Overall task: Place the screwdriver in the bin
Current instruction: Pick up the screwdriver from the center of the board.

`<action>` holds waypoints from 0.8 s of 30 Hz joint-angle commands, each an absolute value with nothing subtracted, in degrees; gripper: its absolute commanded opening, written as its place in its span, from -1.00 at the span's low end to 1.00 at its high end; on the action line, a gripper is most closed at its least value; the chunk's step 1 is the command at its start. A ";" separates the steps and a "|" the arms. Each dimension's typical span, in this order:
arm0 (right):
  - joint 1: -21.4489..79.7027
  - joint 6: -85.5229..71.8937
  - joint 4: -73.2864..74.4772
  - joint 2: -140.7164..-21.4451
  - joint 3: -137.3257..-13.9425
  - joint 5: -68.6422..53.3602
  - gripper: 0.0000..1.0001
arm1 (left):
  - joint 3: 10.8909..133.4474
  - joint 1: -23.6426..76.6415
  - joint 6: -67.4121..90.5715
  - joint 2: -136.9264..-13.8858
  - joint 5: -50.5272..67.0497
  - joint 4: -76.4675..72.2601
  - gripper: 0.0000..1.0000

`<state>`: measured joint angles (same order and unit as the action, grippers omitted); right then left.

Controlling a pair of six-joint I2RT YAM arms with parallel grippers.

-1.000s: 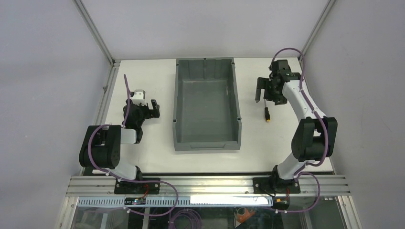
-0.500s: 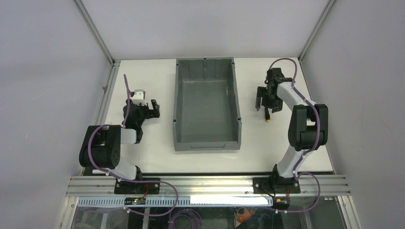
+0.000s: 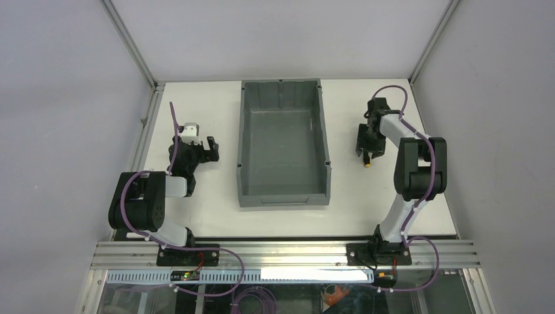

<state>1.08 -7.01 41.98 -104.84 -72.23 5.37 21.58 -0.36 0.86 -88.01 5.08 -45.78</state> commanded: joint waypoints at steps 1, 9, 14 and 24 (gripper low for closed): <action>0.36 -7.05 40.08 -105.66 -72.05 5.77 0.02 | 21.09 -0.09 1.42 -86.29 6.36 -47.72 0.98; 0.25 -7.10 40.67 -107.19 -72.49 6.52 -0.18 | 21.10 -0.11 1.41 -86.28 6.33 -47.72 0.98; 0.24 -7.12 41.23 -107.78 -72.90 7.09 -0.46 | 21.09 -0.10 1.41 -86.31 6.33 -47.77 0.98; 0.34 -8.15 42.86 -105.23 -73.99 5.60 -0.84 | 21.09 -0.09 1.41 -86.26 6.35 -47.72 0.98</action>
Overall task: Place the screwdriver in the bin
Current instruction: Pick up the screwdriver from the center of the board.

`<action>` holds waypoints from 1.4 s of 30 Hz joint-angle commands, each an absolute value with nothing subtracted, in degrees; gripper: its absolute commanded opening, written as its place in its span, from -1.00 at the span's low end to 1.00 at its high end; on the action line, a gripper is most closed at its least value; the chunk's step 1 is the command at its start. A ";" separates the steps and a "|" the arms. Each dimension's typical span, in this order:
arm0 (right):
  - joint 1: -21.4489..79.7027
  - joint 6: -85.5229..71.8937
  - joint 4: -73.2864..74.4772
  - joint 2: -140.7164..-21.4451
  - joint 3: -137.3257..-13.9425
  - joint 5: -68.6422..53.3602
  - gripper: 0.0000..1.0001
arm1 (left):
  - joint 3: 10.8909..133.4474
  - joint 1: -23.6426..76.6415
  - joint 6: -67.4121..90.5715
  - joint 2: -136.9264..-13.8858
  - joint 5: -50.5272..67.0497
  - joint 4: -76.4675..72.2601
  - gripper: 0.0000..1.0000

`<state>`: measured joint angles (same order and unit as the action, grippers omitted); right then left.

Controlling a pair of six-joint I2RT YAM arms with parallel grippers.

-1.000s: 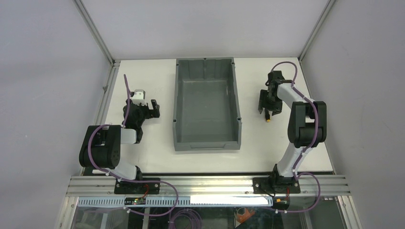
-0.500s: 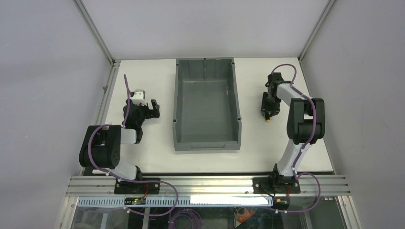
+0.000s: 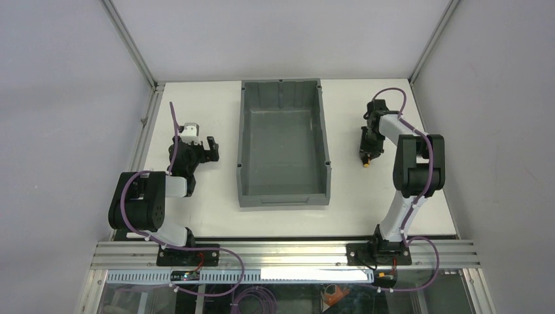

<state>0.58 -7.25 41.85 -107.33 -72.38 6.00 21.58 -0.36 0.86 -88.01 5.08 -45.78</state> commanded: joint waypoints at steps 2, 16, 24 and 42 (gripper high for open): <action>0.35 -8.66 43.52 -103.53 -74.43 4.57 -0.86 | 21.09 -0.09 1.41 -86.29 6.33 -47.72 0.98; 0.70 -10.95 48.23 -94.33 -78.66 -2.91 -1.00 | 21.09 -0.10 1.41 -86.26 6.33 -47.72 0.98; 0.88 -12.15 49.68 -88.92 -81.70 -9.07 -1.00 | 21.10 -0.11 1.42 -86.26 6.34 -47.72 0.98; 6.86 -21.60 55.76 -84.64 -96.12 -13.48 -1.00 | 21.09 -0.13 1.41 -86.31 6.33 -47.72 0.98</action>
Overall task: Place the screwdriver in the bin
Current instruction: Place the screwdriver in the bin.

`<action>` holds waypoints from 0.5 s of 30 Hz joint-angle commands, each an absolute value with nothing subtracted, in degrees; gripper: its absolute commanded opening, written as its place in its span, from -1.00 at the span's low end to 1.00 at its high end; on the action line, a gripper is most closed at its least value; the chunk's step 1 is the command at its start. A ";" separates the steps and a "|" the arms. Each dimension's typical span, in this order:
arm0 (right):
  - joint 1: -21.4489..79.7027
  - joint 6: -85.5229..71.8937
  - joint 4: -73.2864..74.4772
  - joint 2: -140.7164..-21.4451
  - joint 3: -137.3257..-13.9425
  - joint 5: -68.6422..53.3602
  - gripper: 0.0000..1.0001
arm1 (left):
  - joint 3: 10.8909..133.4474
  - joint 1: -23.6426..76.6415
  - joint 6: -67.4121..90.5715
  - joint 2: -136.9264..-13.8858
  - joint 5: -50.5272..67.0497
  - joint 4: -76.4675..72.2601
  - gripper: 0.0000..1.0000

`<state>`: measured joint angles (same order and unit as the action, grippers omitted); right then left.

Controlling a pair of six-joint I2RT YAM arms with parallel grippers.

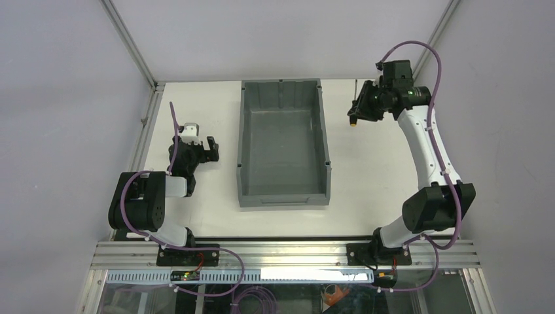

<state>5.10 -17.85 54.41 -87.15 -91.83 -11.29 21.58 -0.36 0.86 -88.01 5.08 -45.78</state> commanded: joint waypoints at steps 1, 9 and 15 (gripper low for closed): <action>7.50 -22.08 55.80 -84.66 -96.75 -13.53 -1.00 | 21.09 -0.14 1.42 -86.25 6.33 -47.72 0.98; 14.69 -25.86 55.63 -86.41 -101.51 -12.06 -1.00 | 21.09 -0.09 1.41 -86.31 6.36 -47.72 0.98; 20.91 -28.33 55.05 -89.33 -104.69 -9.29 -1.00 | 21.09 -0.09 1.41 -86.28 6.33 -47.72 0.98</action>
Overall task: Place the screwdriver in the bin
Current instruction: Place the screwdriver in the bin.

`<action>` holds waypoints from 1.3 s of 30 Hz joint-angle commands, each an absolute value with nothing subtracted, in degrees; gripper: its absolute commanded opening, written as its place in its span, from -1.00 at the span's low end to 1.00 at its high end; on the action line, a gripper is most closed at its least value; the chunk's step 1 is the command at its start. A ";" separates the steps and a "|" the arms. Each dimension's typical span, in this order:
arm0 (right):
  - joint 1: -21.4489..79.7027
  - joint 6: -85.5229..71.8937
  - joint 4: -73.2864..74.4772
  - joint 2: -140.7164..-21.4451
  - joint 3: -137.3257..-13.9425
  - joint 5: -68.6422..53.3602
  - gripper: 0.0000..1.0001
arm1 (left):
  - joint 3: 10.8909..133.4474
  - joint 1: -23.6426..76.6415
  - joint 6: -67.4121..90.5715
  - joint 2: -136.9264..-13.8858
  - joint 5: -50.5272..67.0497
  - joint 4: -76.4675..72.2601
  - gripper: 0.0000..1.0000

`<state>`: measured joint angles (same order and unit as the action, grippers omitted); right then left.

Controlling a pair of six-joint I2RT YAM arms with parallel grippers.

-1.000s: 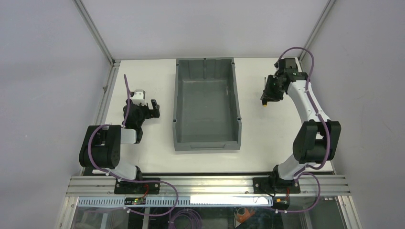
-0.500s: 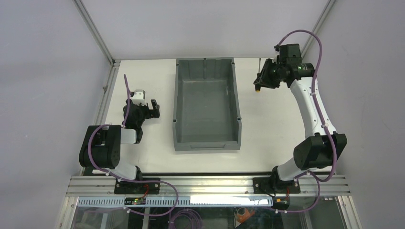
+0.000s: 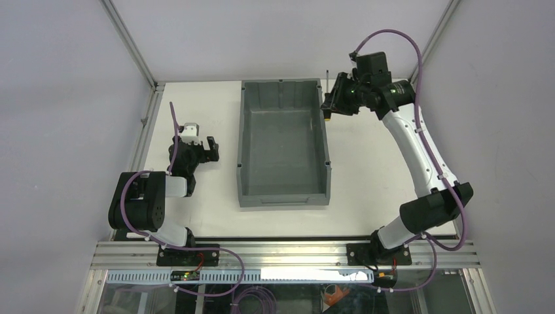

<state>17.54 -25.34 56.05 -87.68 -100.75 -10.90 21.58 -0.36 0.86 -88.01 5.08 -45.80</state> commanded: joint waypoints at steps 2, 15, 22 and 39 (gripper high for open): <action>22.94 -29.07 54.91 -90.72 -105.45 -8.03 -1.00 | 21.09 -0.10 1.41 -86.31 6.31 -47.73 0.98; 33.26 -33.84 55.89 -103.39 -110.05 2.81 -1.00 | 21.09 -0.09 1.42 -86.30 6.38 -47.72 0.98; 35.52 -35.43 56.53 -111.03 -112.10 6.54 -1.00 | 21.09 -0.09 1.43 -86.32 6.32 -47.73 0.98; 36.96 -36.73 56.91 -125.59 -116.95 7.62 -1.00 | 21.09 -0.09 1.45 -86.30 6.33 -47.73 0.98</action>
